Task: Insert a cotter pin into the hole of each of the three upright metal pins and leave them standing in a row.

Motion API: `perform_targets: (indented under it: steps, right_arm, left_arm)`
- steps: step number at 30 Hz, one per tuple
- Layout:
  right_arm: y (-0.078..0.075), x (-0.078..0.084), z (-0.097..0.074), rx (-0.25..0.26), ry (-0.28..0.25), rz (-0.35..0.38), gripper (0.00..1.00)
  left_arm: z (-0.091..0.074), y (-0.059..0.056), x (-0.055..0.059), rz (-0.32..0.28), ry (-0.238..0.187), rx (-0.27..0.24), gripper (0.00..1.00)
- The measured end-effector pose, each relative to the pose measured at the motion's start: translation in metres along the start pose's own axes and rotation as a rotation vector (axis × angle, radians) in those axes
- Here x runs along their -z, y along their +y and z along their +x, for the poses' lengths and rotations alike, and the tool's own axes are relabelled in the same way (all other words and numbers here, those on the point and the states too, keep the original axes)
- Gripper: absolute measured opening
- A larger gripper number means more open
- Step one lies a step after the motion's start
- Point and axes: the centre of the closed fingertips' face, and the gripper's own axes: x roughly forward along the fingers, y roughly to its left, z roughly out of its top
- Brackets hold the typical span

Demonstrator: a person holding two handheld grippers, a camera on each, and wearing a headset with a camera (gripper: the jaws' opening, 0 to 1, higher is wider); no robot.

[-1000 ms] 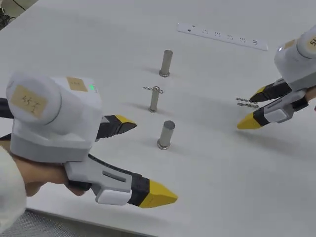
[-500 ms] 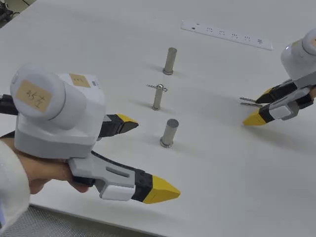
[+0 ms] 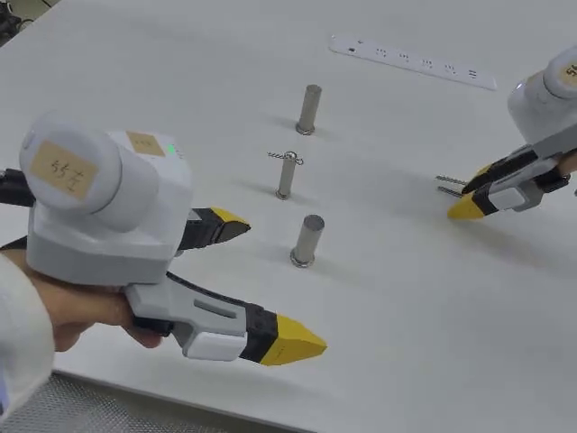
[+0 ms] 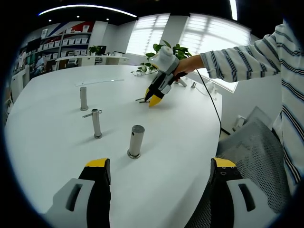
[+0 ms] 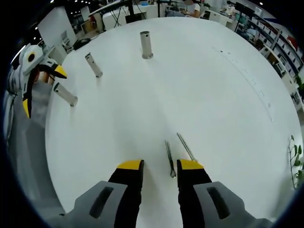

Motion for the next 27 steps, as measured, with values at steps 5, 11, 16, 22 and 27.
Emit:
perform_targets:
  steps: [5, 11, 16, 22, 27]
  right_arm:
    - [0.000, 0.000, 0.000, 0.020, 0.013, -0.032, 0.23]
    - [0.001, -0.001, 0.002, 0.021, 0.020, -0.049, 0.12]
    - [-0.003, -0.001, 0.002, 0.043, 0.027, -0.031, 0.06]
    - [-0.006, -0.001, 0.003, 0.052, 0.022, -0.019, 0.05]
    - [-0.007, -0.002, 0.004, 0.071, 0.027, -0.030, 0.04]
  left_arm:
    - [-0.001, 0.003, -0.003, 0.008, -0.013, -0.014, 0.81]
    - [-0.003, 0.011, -0.004, 0.037, -0.018, -0.048, 0.76]
    - [-0.005, 0.013, -0.005, 0.048, -0.027, -0.054, 0.71]
    - [-0.006, 0.014, -0.003, 0.040, -0.022, -0.064, 0.71]
    - [-0.007, 0.017, -0.005, 0.048, -0.032, -0.081, 0.65]
